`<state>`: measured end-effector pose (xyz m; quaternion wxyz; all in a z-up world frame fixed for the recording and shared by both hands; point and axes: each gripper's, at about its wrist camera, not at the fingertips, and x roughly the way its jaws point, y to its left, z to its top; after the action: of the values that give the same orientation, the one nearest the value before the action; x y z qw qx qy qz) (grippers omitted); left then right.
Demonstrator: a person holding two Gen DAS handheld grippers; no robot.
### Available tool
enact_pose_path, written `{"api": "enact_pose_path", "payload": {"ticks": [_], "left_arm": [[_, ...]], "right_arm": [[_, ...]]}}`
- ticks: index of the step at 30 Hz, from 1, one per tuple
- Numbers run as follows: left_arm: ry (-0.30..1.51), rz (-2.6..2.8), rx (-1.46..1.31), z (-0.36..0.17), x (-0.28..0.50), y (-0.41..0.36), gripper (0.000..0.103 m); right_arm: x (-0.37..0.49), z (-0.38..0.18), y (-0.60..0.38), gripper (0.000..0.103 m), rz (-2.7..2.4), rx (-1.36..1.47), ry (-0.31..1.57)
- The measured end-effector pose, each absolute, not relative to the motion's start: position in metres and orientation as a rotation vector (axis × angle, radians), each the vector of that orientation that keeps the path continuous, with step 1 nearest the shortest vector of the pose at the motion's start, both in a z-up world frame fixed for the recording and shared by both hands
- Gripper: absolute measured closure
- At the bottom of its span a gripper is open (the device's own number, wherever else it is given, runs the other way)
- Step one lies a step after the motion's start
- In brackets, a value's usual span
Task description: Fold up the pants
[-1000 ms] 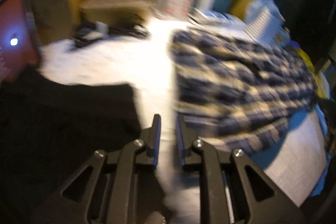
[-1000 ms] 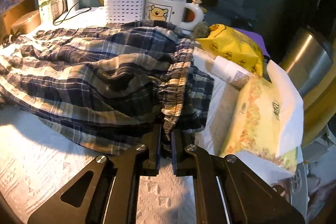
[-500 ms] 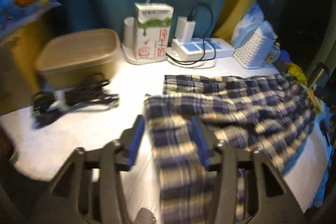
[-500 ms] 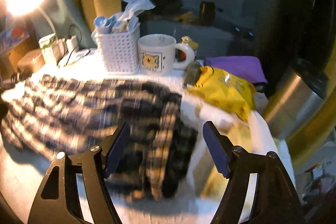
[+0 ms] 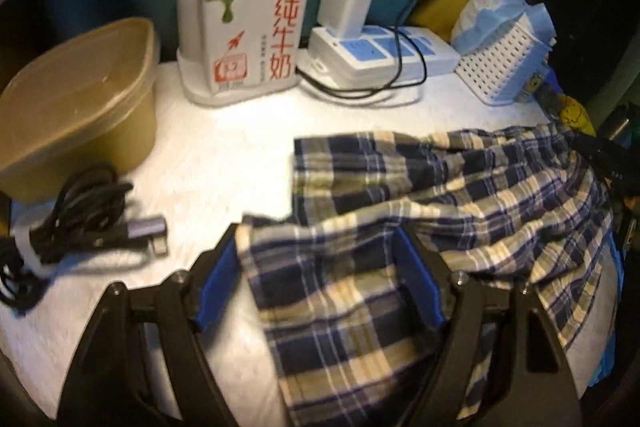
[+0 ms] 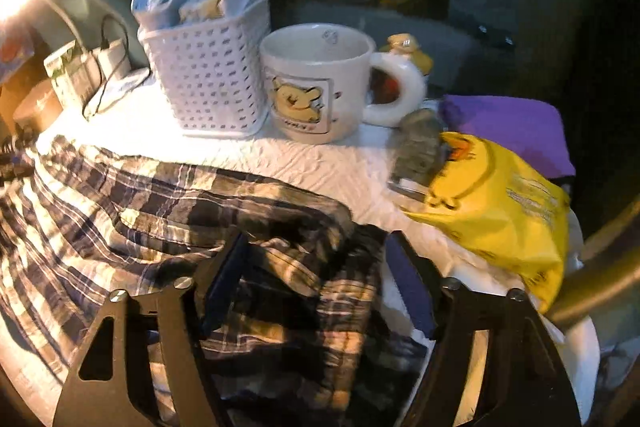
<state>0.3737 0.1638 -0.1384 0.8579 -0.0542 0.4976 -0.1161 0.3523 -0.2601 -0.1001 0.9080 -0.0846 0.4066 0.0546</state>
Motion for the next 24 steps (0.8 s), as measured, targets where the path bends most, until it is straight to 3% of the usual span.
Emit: {"api": "enact_pose_path", "payload": {"ticks": [2,4,14,18,20,22,24], "left_arm": [[1.038,-0.223,-0.046,-0.138,0.378,0.156,0.07],[1.043,-0.238,-0.039,-0.136,0.382,0.153,0.09],[0.912,-0.263,-0.014,-0.096,0.407,0.133,0.091],[1.0,-0.264,-0.047,-0.118,0.431,0.135,0.086],[1.017,-0.241,-0.024,-0.125,0.435,0.136,0.078],[0.981,-0.232,-0.028,-0.117,0.429,0.14,0.068],[0.931,-0.215,-0.046,-0.102,0.421,0.149,0.057]], "right_arm": [[0.352,-0.101,-0.255,0.082,0.124,-0.193,0.838],[0.349,-0.099,-0.249,0.097,0.126,-0.227,0.815],[0.341,-0.069,-0.262,0.099,-0.033,-0.263,0.689],[0.351,-0.089,-0.268,0.098,-0.071,-0.267,0.741],[0.353,-0.097,-0.27,0.097,-0.085,-0.256,0.763],[0.35,-0.093,-0.271,0.085,-0.102,-0.248,0.755],[0.341,-0.08,-0.274,0.046,-0.126,-0.236,0.714]]}}
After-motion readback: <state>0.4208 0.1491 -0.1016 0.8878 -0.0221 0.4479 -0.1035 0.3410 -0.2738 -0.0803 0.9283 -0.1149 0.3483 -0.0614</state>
